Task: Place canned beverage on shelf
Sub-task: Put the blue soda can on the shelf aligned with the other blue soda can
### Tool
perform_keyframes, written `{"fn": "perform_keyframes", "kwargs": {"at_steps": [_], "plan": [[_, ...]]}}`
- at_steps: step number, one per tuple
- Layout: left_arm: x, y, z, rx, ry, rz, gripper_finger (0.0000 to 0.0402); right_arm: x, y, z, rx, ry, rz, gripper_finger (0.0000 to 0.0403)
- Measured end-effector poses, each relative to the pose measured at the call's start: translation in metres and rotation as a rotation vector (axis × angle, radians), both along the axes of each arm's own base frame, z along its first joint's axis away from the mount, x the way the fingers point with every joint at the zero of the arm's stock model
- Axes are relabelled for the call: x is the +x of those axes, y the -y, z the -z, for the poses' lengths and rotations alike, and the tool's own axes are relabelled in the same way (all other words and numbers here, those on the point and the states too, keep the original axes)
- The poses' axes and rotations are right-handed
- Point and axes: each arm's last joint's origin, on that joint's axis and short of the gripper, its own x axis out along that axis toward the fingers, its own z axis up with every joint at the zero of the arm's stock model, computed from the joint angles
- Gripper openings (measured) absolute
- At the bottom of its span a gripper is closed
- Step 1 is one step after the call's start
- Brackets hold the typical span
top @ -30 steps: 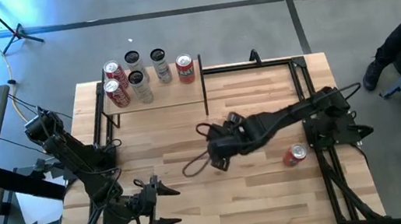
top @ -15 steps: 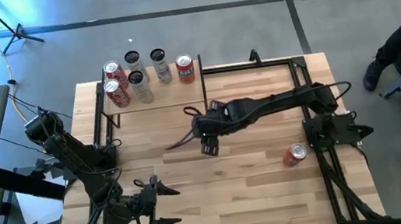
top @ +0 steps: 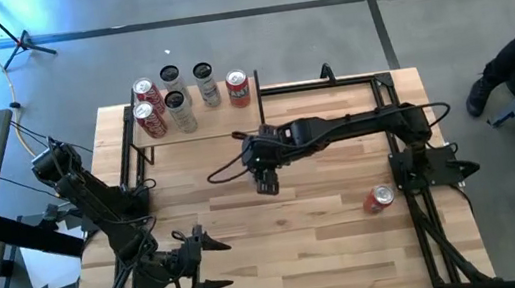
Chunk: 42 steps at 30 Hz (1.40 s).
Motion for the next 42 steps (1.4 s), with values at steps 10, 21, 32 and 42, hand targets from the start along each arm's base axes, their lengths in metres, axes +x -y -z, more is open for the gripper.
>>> {"fn": "perform_keyframes", "kwargs": {"at_steps": [10, 21, 32, 42], "plan": [[0.000, 0.000, 0.000, 0.004, 0.001, -0.002, 0.0387, 0.004, 0.002, 0.012, 0.016, -0.044, -0.019, 0.0246], [0.000, 0.000, 0.001, 0.023, -0.005, 0.008, 0.0387, 0.008, 0.011, 0.023, 0.030, -0.081, 0.014, 0.0246], [0.000, 0.001, 0.001, 0.029, -0.020, 0.058, 0.0387, 0.009, 0.016, 0.025, 0.038, -0.077, 0.041, 0.0246], [0.000, 0.001, 0.001, 0.029, -0.020, 0.058, 0.0387, 0.009, 0.016, 0.025, 0.062, -0.075, 0.053, 0.0246]]}}
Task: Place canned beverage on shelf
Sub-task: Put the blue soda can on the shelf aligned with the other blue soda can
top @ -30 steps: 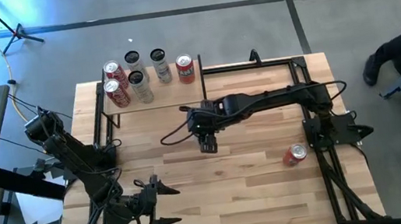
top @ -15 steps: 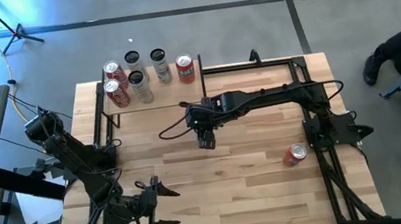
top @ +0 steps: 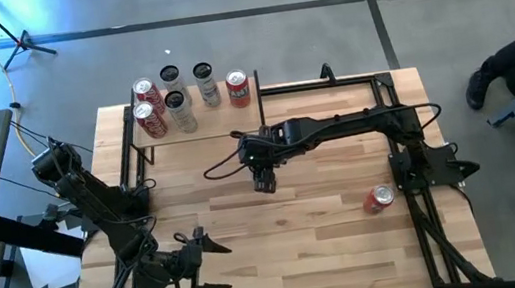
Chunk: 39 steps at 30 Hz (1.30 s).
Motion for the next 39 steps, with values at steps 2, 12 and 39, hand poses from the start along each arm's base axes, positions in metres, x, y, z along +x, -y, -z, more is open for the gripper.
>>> {"fn": "perform_keyframes", "kwargs": {"at_steps": [2, 12, 39], "plan": [[0.000, 0.000, 0.000, 0.000, 0.000, 0.000, 0.0387, 0.000, 0.000, 0.000, -0.001, -0.003, -0.001, 0.0246], [0.000, 0.000, 0.000, 0.000, 0.000, 0.000, 0.0388, -0.001, 0.001, -0.002, -0.025, 0.004, 0.040, 0.0300], [0.000, 0.000, 0.000, 0.001, -0.001, 0.000, 0.0388, -0.022, -0.075, -0.029, -0.074, 0.054, 0.296, 0.0314]]}}
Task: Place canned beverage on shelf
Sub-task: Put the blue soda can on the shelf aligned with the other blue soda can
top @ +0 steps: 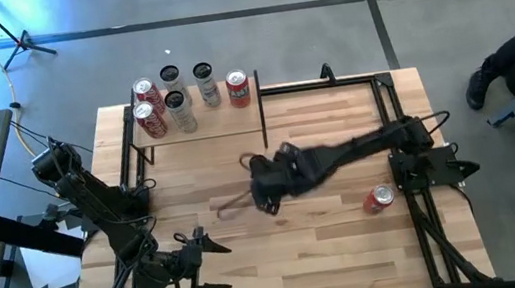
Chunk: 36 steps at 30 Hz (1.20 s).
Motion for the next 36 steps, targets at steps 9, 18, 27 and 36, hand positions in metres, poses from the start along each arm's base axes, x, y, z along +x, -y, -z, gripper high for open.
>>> {"fn": "perform_keyframes", "kwargs": {"at_steps": [9, 18, 27, 36], "plan": [[0.000, 0.000, 0.000, 0.001, -0.001, 0.000, 0.0388, -0.017, -0.079, 0.032, -0.264, 0.355, 0.323, 0.0315], [0.000, 0.000, 0.000, 0.001, -0.001, 0.000, 0.0388, -0.032, -0.093, 0.102, -0.309, 0.701, 0.543, 0.0315], [0.000, 0.000, 0.000, 0.002, -0.001, 0.000, 0.0388, -0.027, -0.095, 0.141, -0.367, 0.654, 0.338, 0.0315], [0.000, 0.000, 0.000, 0.002, -0.001, 0.000, 0.0388, -0.019, -0.078, 0.174, -0.392, 0.695, 0.378, 0.0315]]}}
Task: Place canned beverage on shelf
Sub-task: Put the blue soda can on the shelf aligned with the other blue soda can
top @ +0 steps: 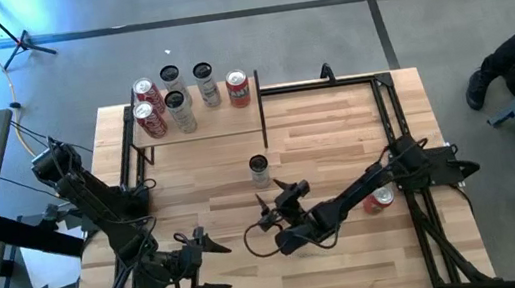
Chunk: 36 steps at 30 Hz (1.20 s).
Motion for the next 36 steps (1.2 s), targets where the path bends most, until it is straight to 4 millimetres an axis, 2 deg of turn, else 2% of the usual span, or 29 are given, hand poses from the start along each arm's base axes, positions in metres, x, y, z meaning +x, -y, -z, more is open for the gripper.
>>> {"fn": "perform_keyframes", "kwargs": {"at_steps": [11, 23, 36], "plan": [[0.000, 0.000, 0.000, 0.000, 0.000, 0.000, 0.0388, 0.030, 0.000, 0.030, -0.084, 0.091, 0.139, 0.0315], [0.000, 0.000, 0.000, 0.000, 0.000, 0.000, 0.0387, 0.052, 0.024, 0.034, -0.062, 0.200, 0.260, 0.0315], [0.000, 0.000, 0.000, 0.000, 0.000, 0.000, 0.0387, 0.062, 0.057, 0.036, 0.035, 0.247, 0.284, 0.0314]]}}
